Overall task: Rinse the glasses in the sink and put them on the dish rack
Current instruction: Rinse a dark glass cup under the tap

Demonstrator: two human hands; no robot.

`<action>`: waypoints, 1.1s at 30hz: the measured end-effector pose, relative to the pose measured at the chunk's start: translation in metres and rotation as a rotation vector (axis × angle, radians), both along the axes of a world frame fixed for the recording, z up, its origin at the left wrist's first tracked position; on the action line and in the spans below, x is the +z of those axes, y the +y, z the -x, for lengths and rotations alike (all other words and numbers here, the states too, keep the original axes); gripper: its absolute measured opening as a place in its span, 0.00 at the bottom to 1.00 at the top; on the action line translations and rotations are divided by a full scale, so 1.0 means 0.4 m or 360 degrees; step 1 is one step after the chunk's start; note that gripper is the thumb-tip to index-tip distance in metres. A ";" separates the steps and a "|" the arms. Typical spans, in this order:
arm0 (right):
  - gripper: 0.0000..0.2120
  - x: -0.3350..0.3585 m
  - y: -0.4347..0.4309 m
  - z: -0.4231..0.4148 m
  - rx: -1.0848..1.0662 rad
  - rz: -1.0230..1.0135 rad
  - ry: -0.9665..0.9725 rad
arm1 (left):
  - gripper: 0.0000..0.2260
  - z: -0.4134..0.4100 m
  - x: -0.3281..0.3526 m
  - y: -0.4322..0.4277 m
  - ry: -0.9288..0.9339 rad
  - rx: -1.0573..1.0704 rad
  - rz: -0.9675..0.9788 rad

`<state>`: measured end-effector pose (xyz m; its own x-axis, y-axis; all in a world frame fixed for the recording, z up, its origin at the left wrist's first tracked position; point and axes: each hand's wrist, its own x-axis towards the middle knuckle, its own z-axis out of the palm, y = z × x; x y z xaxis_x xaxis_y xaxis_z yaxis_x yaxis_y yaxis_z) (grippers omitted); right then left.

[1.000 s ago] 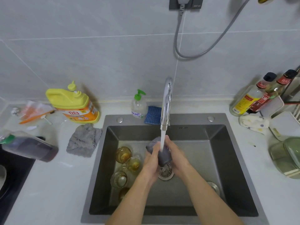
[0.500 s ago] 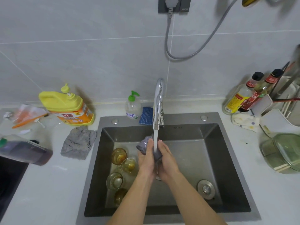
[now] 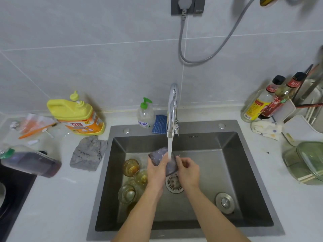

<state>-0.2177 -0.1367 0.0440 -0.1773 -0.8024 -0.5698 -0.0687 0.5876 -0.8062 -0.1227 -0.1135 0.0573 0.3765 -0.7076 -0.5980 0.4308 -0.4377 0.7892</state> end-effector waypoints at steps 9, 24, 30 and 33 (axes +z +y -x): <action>0.38 0.077 0.050 -0.008 0.0632 0.0339 -0.0075 | 0.41 -0.001 -0.004 -0.019 0.0061 -0.0075 0.0003; 0.25 0.046 0.005 -0.059 0.0442 0.0153 -0.0132 | 0.22 -0.015 0.002 -0.013 -0.0076 -0.0196 -0.0067; 0.32 0.035 -0.033 -0.024 0.0279 -0.0086 -0.0568 | 0.22 -0.012 0.005 -0.018 0.0069 -0.0239 -0.0058; 0.46 0.050 -0.039 -0.040 0.0350 -0.0088 -0.0326 | 0.16 -0.007 0.011 -0.028 0.0013 -0.0259 -0.0054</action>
<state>-0.2018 -0.1523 0.0642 0.1206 -0.7758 -0.6194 -0.0384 0.6199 -0.7838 -0.1198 -0.1247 0.0618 0.2534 -0.7383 -0.6250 0.3584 -0.5285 0.7696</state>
